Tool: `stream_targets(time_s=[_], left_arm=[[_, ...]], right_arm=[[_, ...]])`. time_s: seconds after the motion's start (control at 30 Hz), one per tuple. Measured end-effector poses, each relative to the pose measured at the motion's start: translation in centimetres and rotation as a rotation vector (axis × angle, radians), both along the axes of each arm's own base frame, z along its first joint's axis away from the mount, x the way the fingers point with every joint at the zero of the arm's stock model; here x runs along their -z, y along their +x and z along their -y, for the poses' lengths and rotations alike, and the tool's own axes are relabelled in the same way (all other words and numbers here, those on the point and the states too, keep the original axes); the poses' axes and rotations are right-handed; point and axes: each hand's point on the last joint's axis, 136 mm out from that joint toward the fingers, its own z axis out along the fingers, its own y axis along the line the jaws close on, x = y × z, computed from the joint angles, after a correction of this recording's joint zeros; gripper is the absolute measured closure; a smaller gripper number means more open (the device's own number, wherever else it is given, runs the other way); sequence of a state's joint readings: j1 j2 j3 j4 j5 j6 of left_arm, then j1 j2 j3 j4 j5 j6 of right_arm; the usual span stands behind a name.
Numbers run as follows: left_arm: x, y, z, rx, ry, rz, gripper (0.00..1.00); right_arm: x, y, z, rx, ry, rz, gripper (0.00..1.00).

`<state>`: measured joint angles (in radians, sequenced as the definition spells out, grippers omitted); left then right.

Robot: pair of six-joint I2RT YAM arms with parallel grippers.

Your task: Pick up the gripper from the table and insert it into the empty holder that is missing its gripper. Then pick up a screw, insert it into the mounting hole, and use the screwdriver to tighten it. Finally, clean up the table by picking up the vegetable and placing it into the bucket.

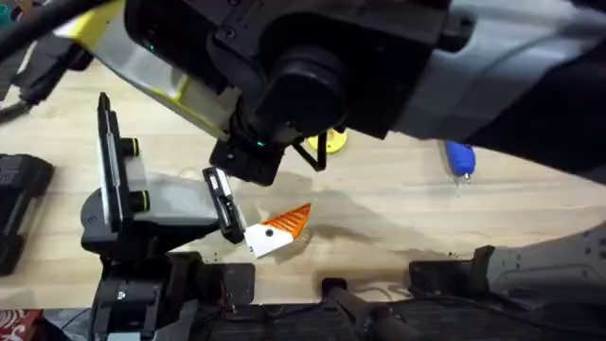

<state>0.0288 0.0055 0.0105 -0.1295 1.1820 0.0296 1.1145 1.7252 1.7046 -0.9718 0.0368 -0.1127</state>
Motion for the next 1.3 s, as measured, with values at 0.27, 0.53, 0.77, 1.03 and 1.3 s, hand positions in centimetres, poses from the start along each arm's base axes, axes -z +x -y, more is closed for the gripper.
stream_targets(time_s=[0.27,0.53,0.77,1.03,1.3], left_arm=[[0.0,0.0,0.0,0.000,0.000,0.000,0.015],[0.0,0.0,0.0,-0.001,-0.002,-0.003,0.015],[0.0,0.0,0.0,0.000,-0.001,-0.003,0.015],[0.0,0.0,0.0,0.001,-0.001,-0.002,0.016],[0.0,0.0,0.0,0.001,-0.001,-0.002,0.015]], right_arm=[[0.0,0.0,0.0,0.001,-0.001,0.001,0.516],[-0.2,1.5,0.8,0.039,-0.013,0.037,0.005],[-0.5,1.6,0.9,0.042,-0.005,0.042,0.005],[-2.8,1.4,1.4,0.043,0.058,0.053,0.005],[-8.6,3.4,5.8,0.143,0.188,0.131,0.004]])
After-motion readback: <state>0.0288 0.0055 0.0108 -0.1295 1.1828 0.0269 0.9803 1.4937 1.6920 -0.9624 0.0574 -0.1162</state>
